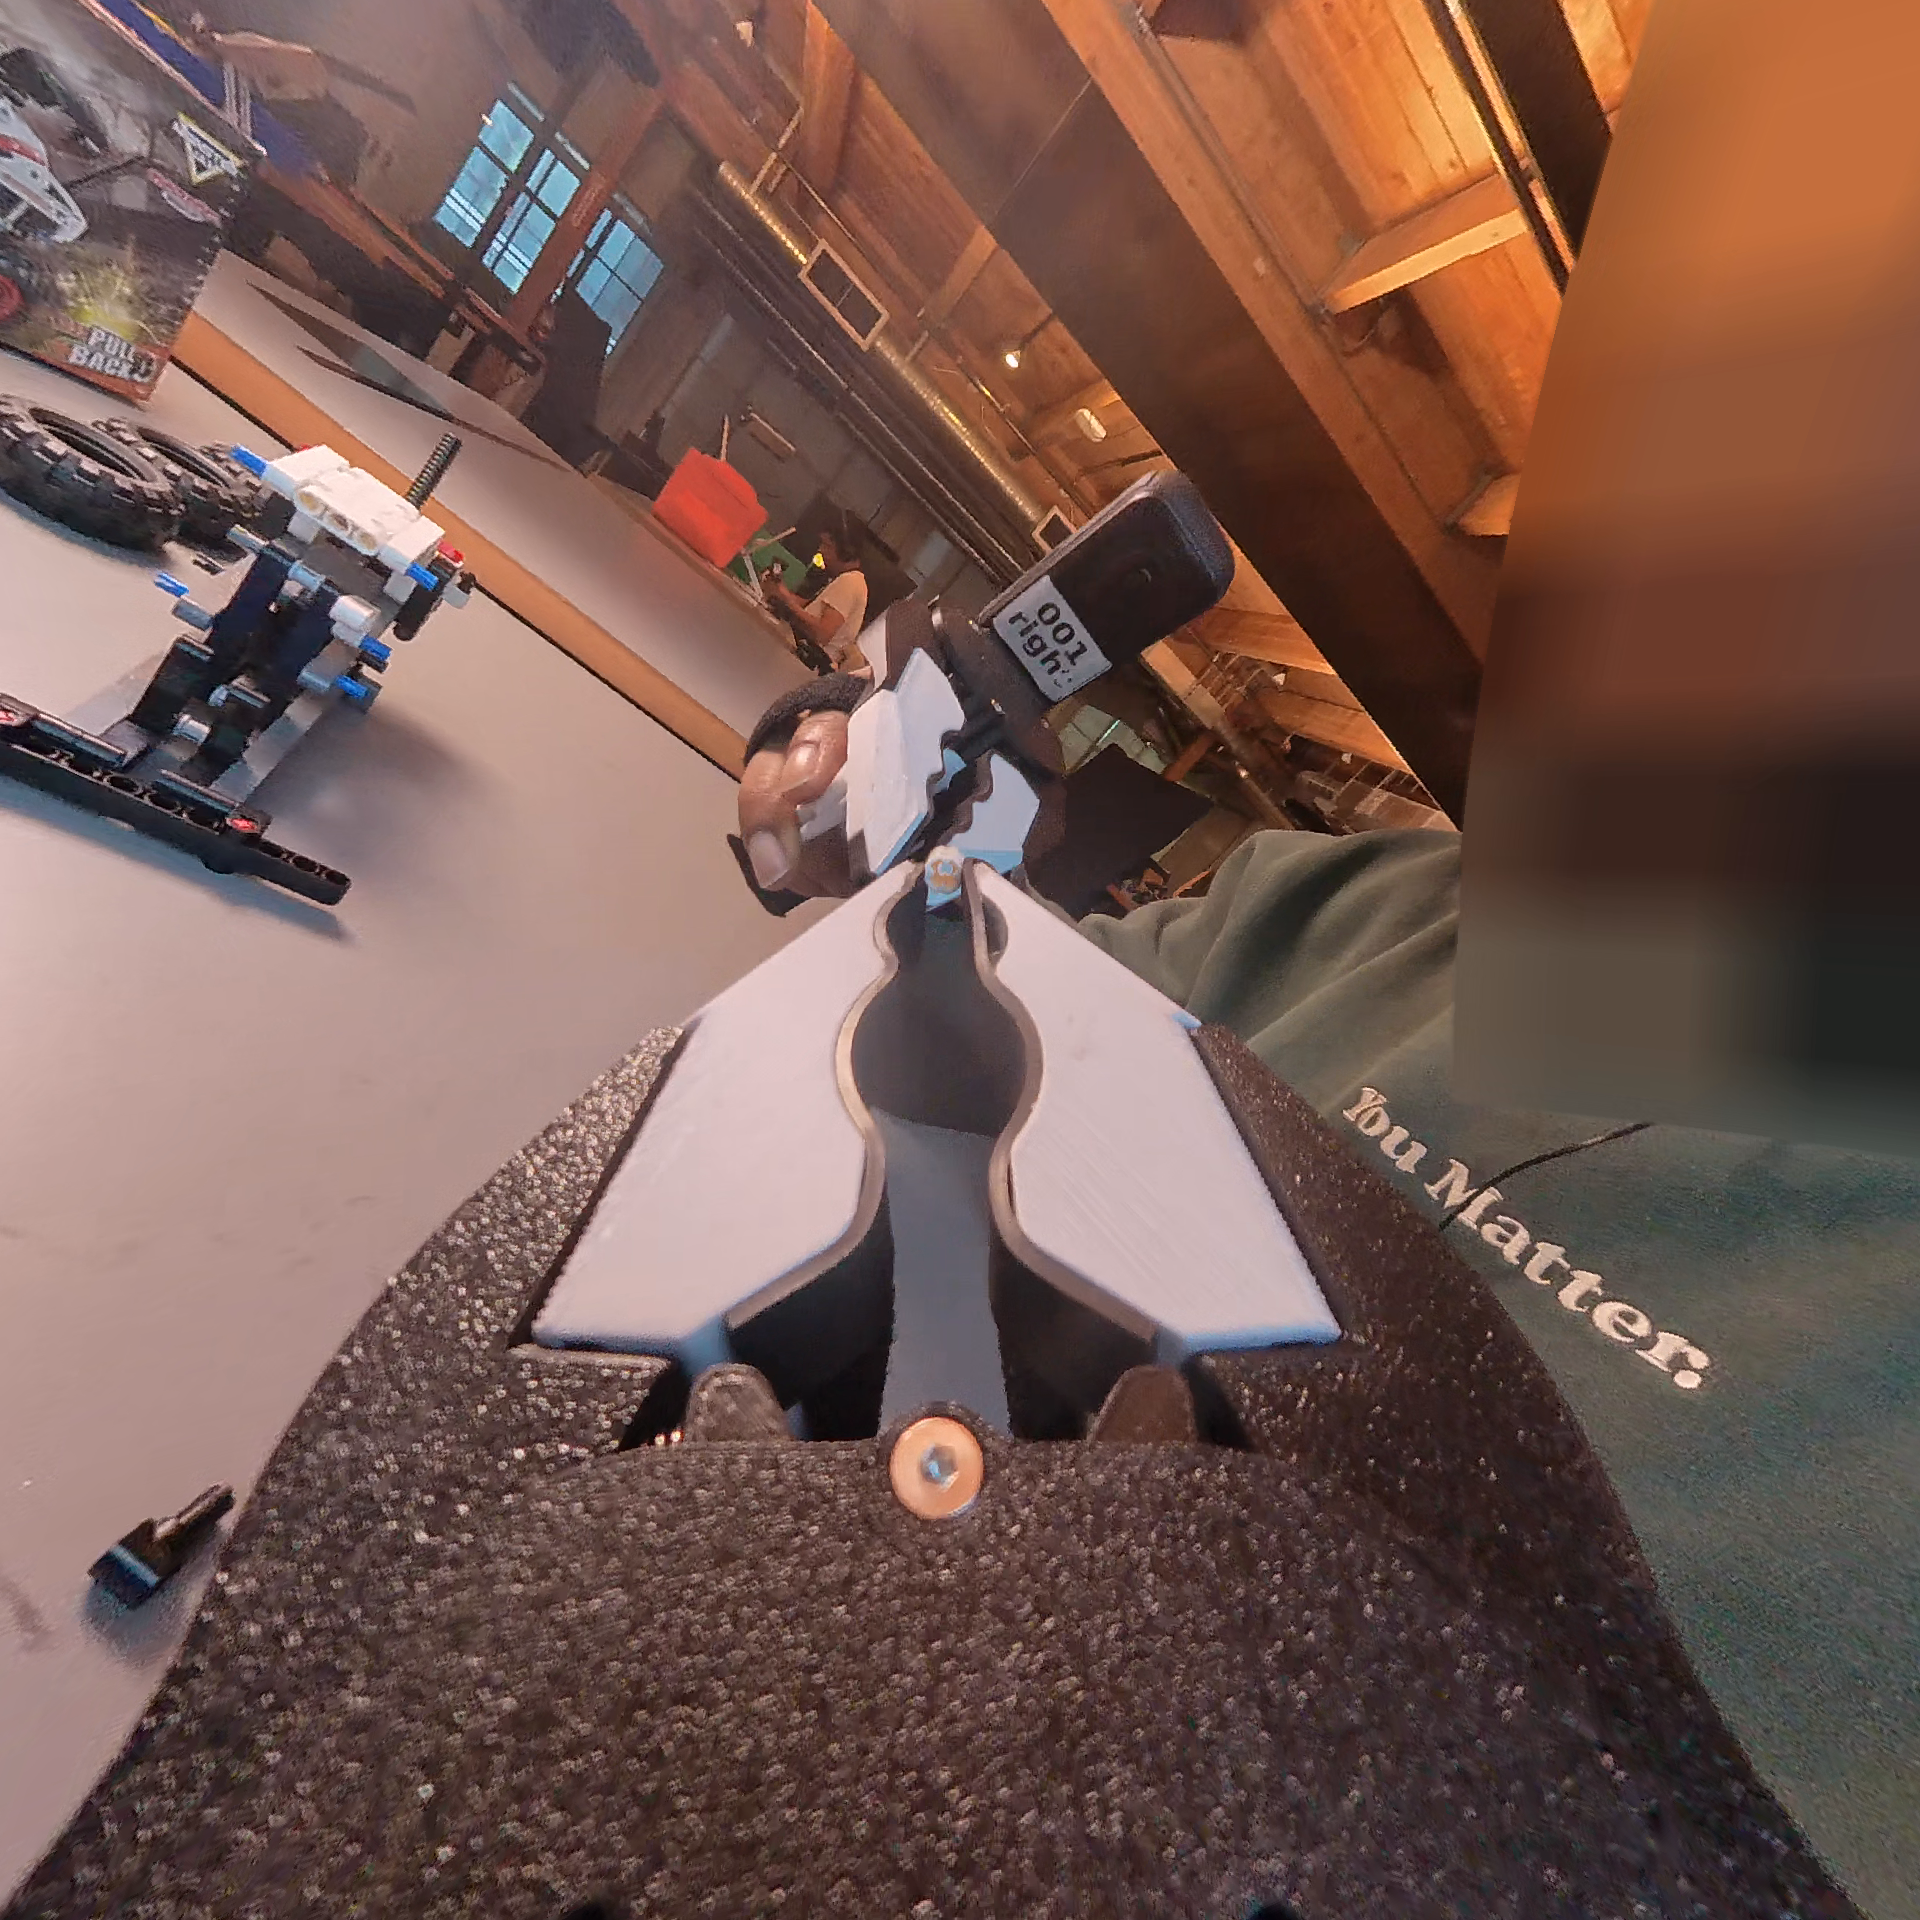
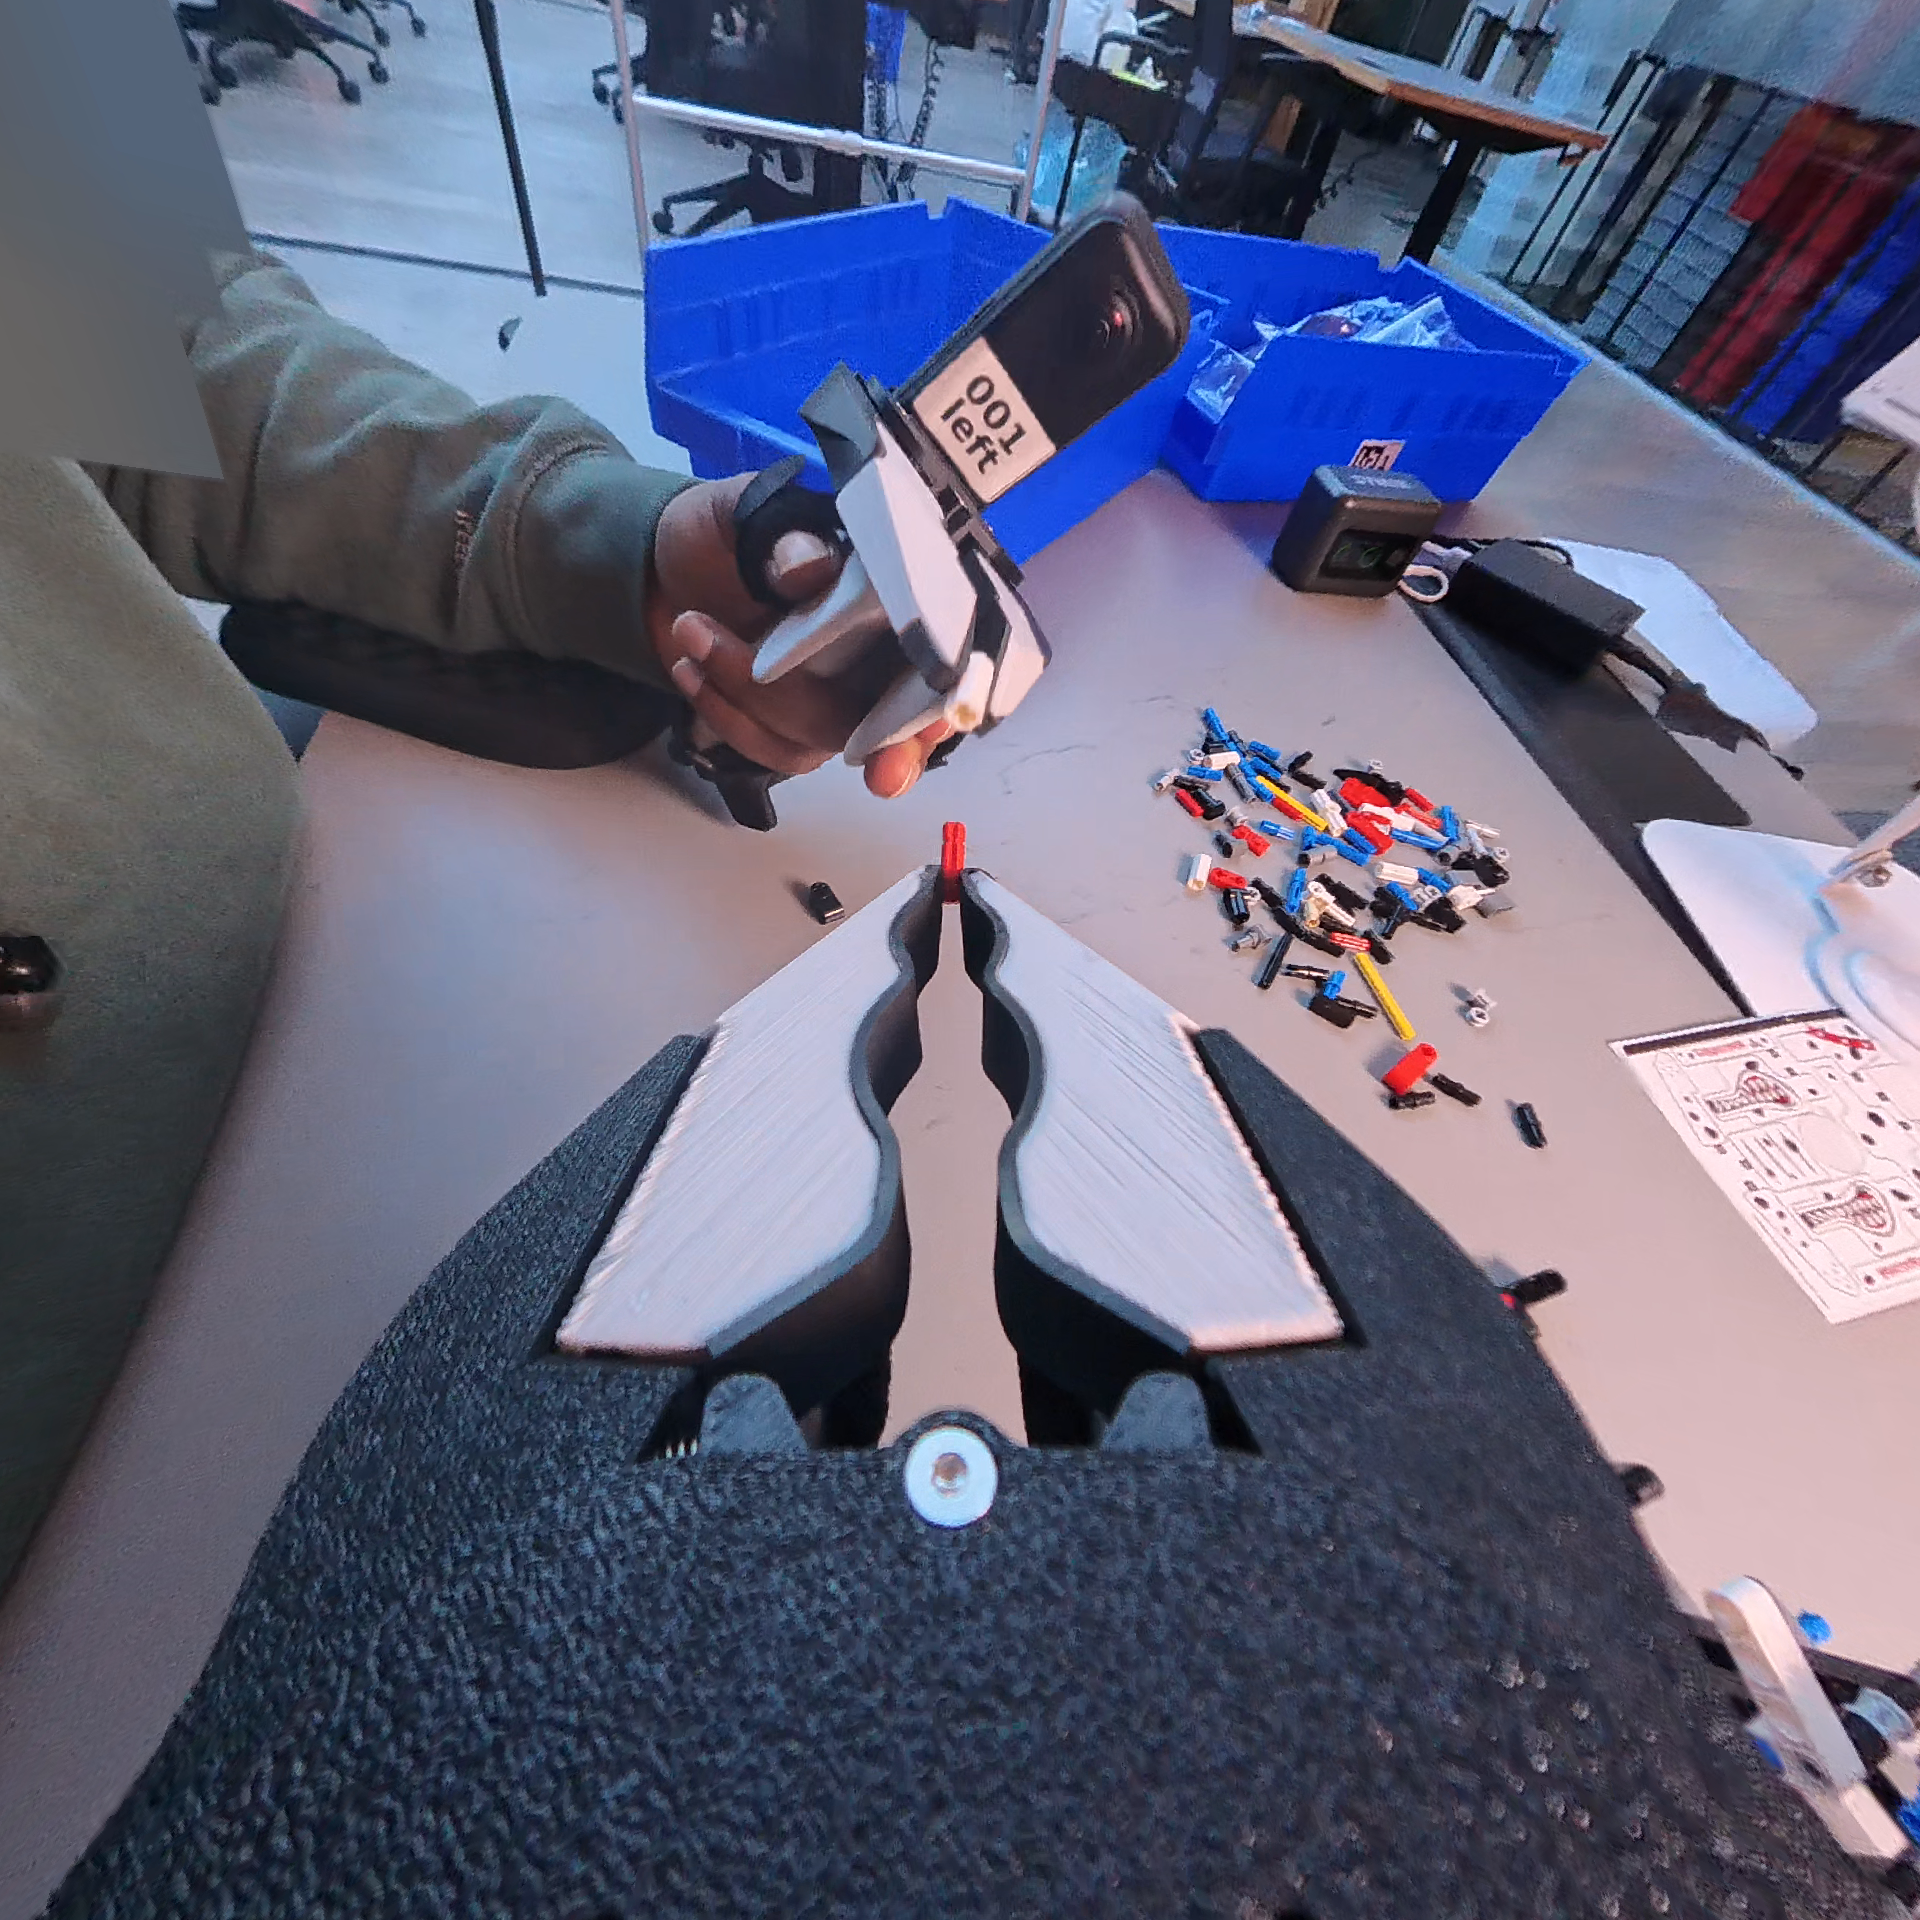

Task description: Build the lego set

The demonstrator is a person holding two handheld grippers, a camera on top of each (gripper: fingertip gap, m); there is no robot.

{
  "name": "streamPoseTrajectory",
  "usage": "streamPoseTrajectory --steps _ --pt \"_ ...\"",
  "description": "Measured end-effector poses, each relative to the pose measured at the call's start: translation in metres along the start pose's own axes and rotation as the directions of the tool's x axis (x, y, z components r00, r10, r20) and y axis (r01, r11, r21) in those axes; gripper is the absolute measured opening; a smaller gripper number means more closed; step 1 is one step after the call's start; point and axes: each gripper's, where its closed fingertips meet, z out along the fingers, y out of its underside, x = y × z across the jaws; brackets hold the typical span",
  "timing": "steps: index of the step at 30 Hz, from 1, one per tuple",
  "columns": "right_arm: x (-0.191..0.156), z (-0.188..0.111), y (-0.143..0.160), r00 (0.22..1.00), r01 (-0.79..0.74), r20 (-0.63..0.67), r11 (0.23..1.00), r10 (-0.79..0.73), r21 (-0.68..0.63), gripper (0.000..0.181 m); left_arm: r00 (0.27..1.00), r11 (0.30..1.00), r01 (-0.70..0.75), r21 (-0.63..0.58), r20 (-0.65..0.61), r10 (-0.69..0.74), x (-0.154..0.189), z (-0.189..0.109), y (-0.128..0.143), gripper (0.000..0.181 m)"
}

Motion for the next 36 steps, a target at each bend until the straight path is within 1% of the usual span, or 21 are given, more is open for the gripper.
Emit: streamPoseTrajectory --steps 4,8,11,15,18,25,31,34,36 --pt "0.000 0.000 0.002 0.993 -0.115 0.035 0.993 0.116 -0.012 0.003 0.999 1.000 0.029 -0.012 0.021 -0.028 -0.008 0.003 0.003 0.006" --pt "0.002 0.001 0.004 0.978 -0.200 0.056 0.980 0.200 -0.012 0.003 0.996 0.997 0.078 -0.027 0.049 -0.077 -0.016 0.006 0.008 0.006" --pt "0.002 0.003 0.007 0.978 -0.202 0.040 0.979 0.203 -0.034 0.003 0.992 0.993 0.114 -0.031 0.055 -0.112 -0.018 0.008 0.010 0.006" --pt "0.002 0.004 0.011 0.977 -0.206 0.039 0.977 0.208 -0.048 0.003 0.990 0.991 0.126 -0.050 0.061 -0.123 -0.019 0.011 0.014 0.007" --pt "0.002 0.004 0.013 0.976 -0.209 0.041 0.976 0.212 -0.054 0.003 0.990 0.992 0.114 -0.055 0.088 -0.109 -0.023 0.011 0.015 0.007" --pt "0.001 0.004 0.014 0.974 -0.216 0.050 0.974 0.219 -0.063 0.003 0.990 0.992 0.096 -0.080 0.110 -0.087 -0.024 0.010 0.019 0.007" --pt "-0.004 0.004 0.015 0.956 -0.270 0.099 0.961 0.275 -0.061 0.003 0.993 0.992 0.028 -0.124 0.119 -0.013 -0.022 0.011 0.023 0.006" --pt "-0.010 0.004 0.014 0.927 -0.333 0.162 0.941 0.339 -0.060 0.003 0.988 0.980 -0.075 -0.185 0.119 0.099 -0.018 0.011 0.027 0.006" --pt "-0.016 0.005 0.015 0.901 -0.372 0.213 0.926 0.377 -0.065 0.002 0.975 0.957 -0.160 -0.242 0.111 0.191 -0.016 0.010 0.032 0.006"
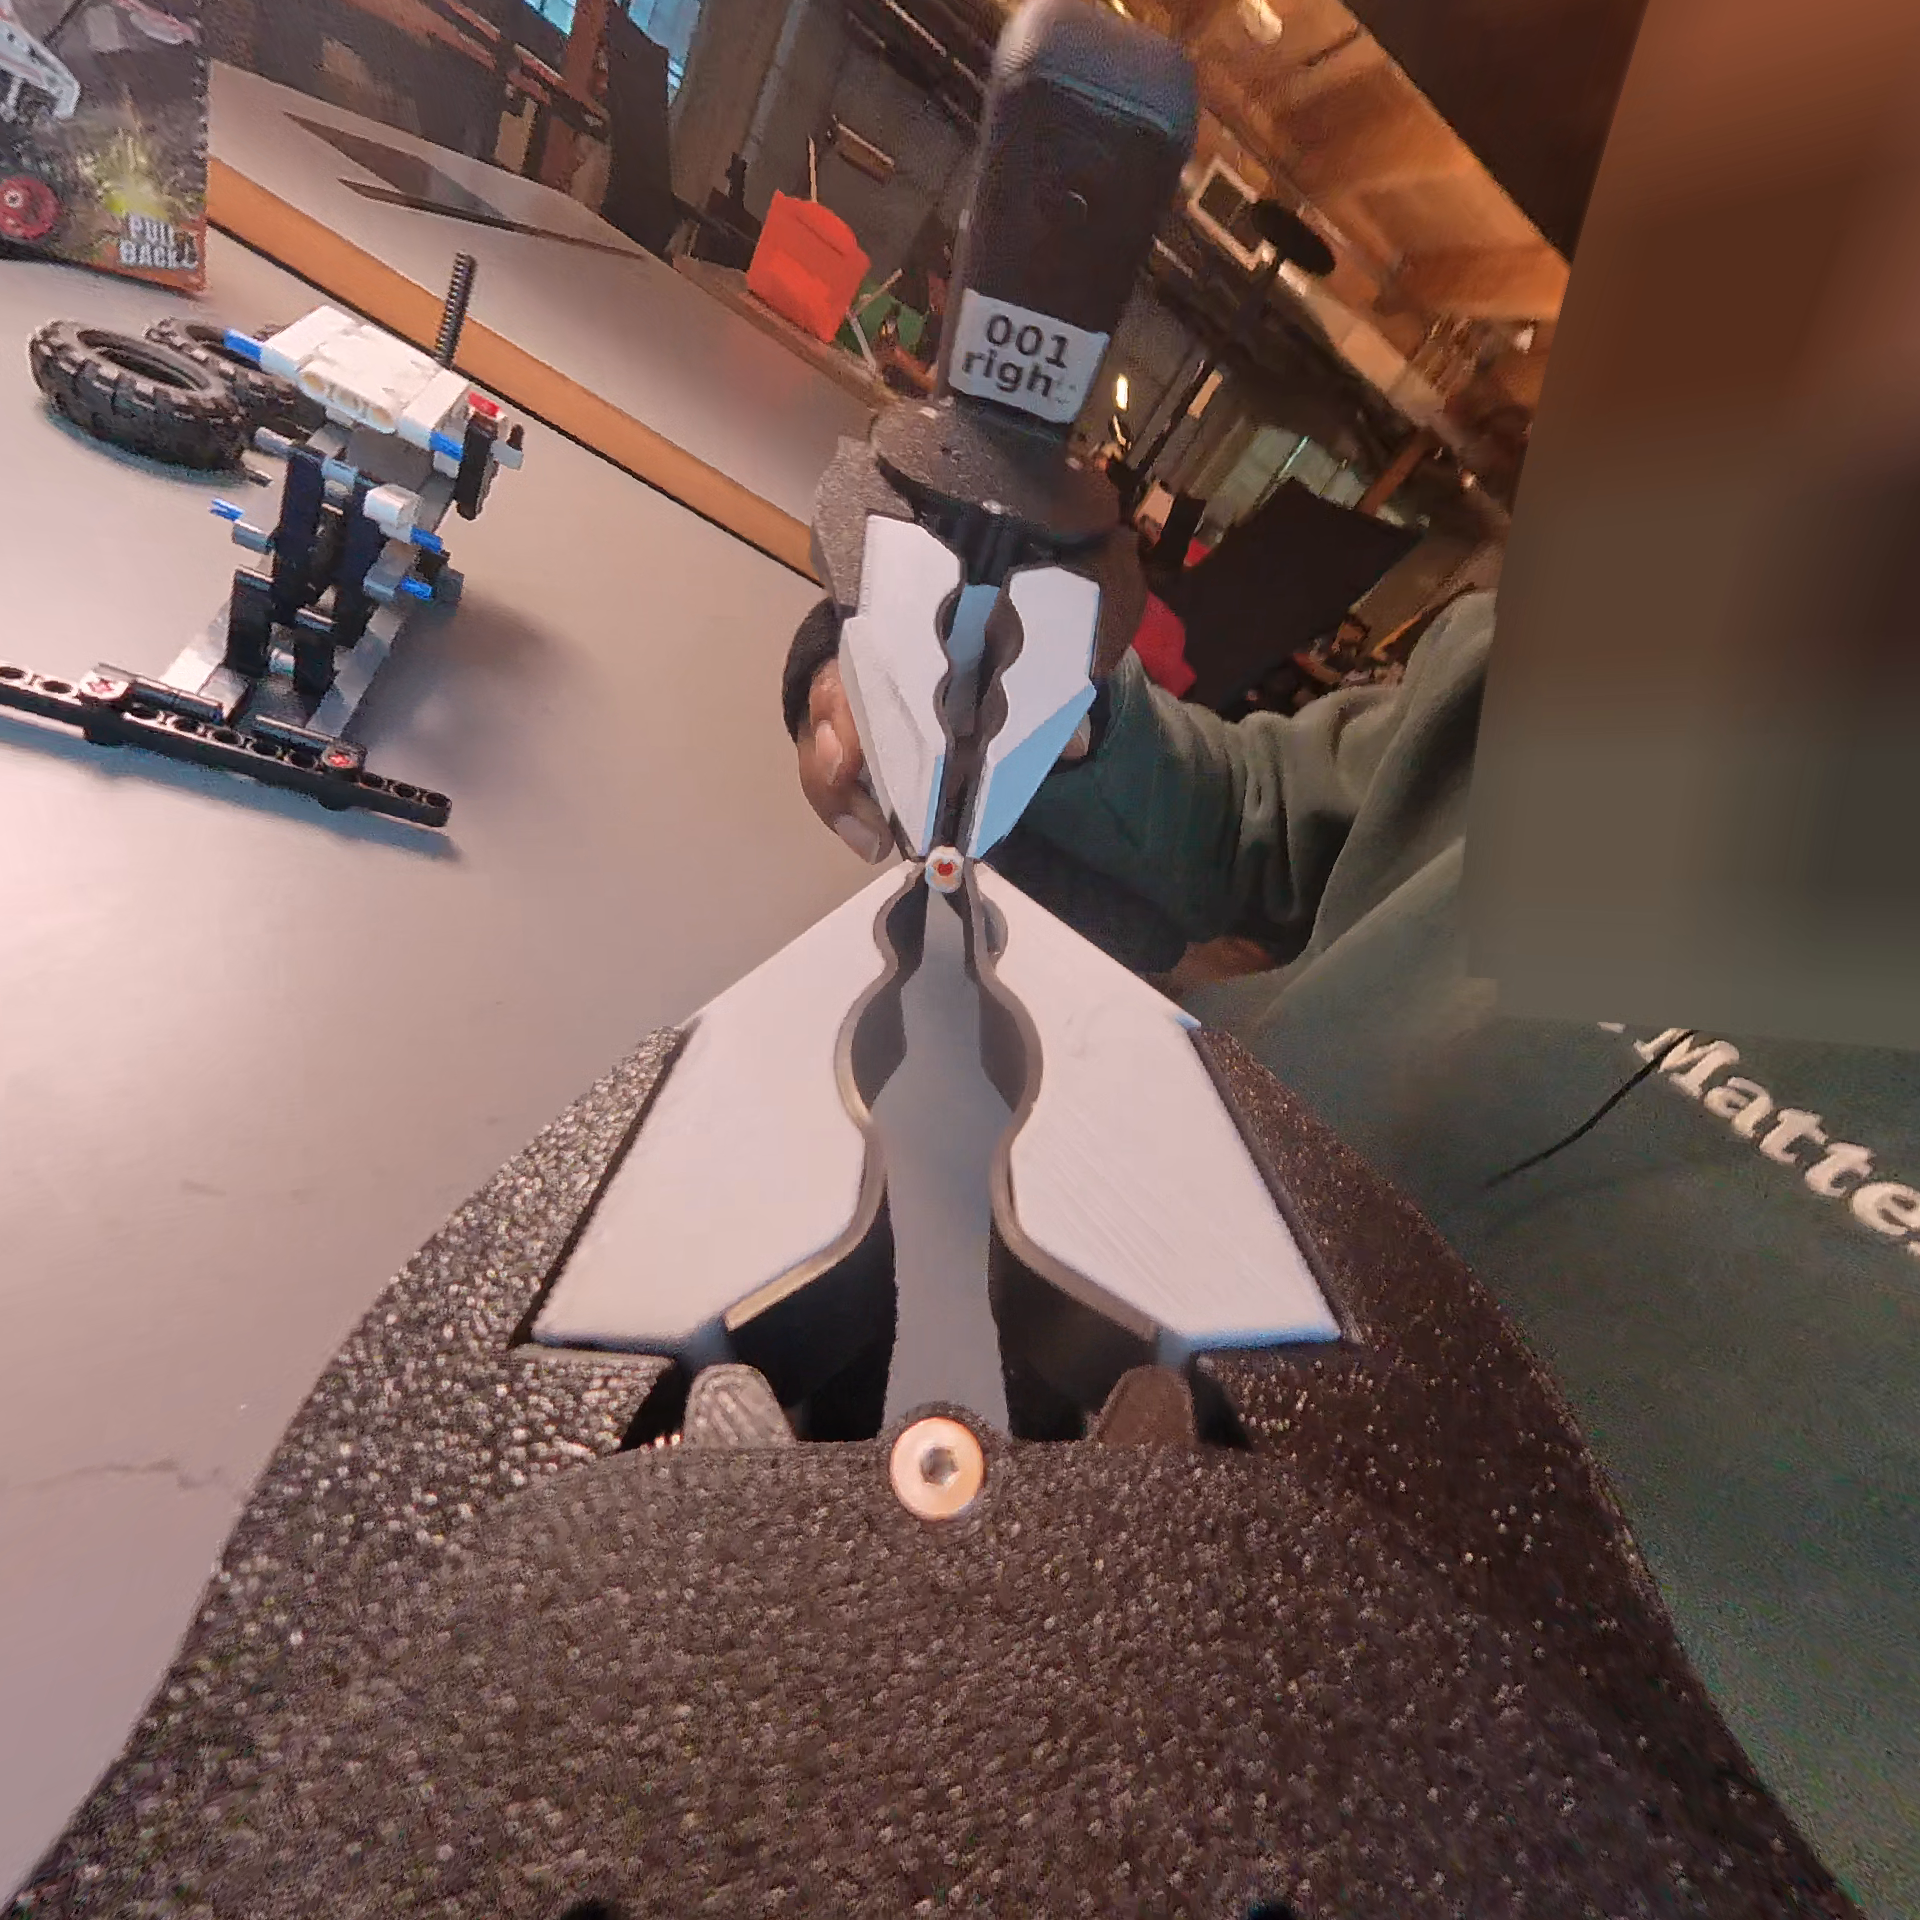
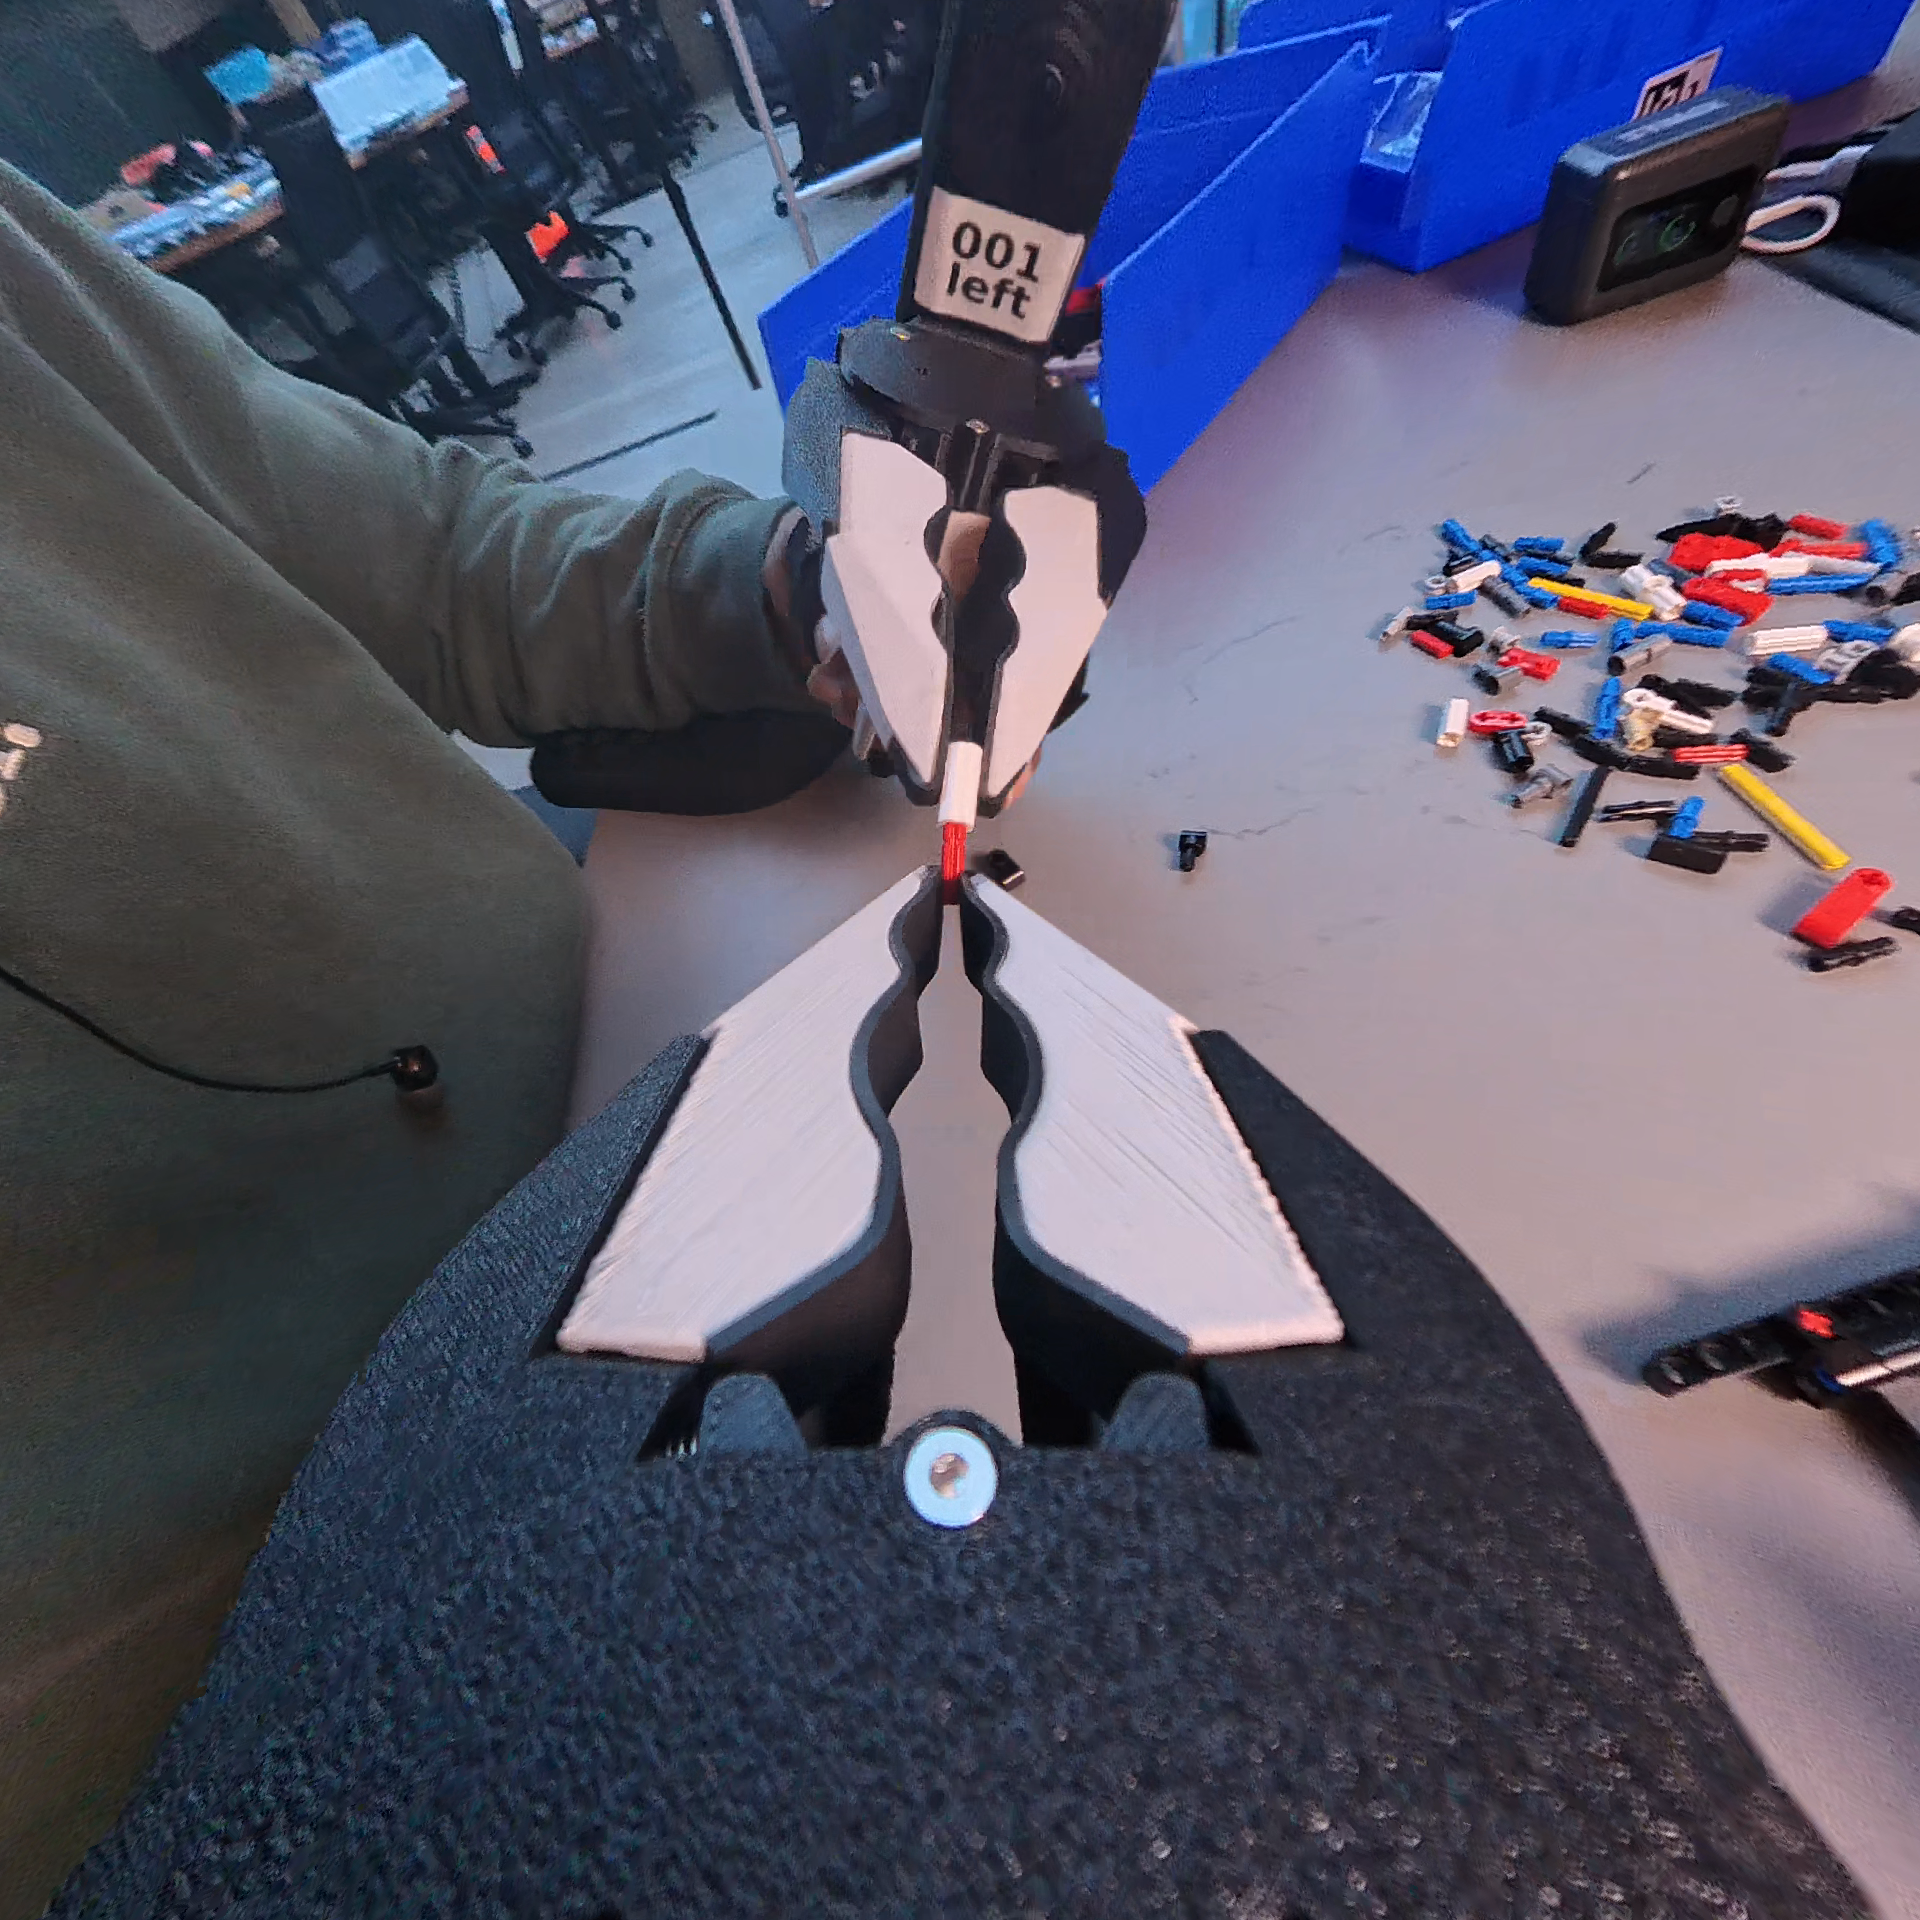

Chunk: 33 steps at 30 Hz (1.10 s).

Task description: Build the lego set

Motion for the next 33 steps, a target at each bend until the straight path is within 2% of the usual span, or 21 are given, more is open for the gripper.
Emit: streamPoseTrajectory --steps 9,16,24,33 --pt "-0.019 0.007 0.005 0.974 -0.121 0.196 0.993 0.116 0.015 0.002 0.974 0.966 -0.228 -0.125 -0.041 0.225 0.018 -0.003 0.015 0.006" --pt "-0.016 0.011 0.004 0.957 -0.190 0.233 0.981 0.174 0.048 0.002 0.938 0.929 -0.335 -0.159 0.042 0.345 0.013 -0.005 0.014 0.006" --pt "-0.020 0.011 0.007 0.956 -0.160 0.251 0.987 0.148 0.028 0.002 0.926 0.910 -0.366 -0.194 0.026 0.378 0.016 -0.005 0.019 0.006" --pt "-0.038 0.019 0.033 0.951 -0.053 0.298 0.993 0.084 -0.110 0.002 0.889 0.828 -0.450 -0.336 -0.076 0.452 0.025 -0.002 0.049 0.006"
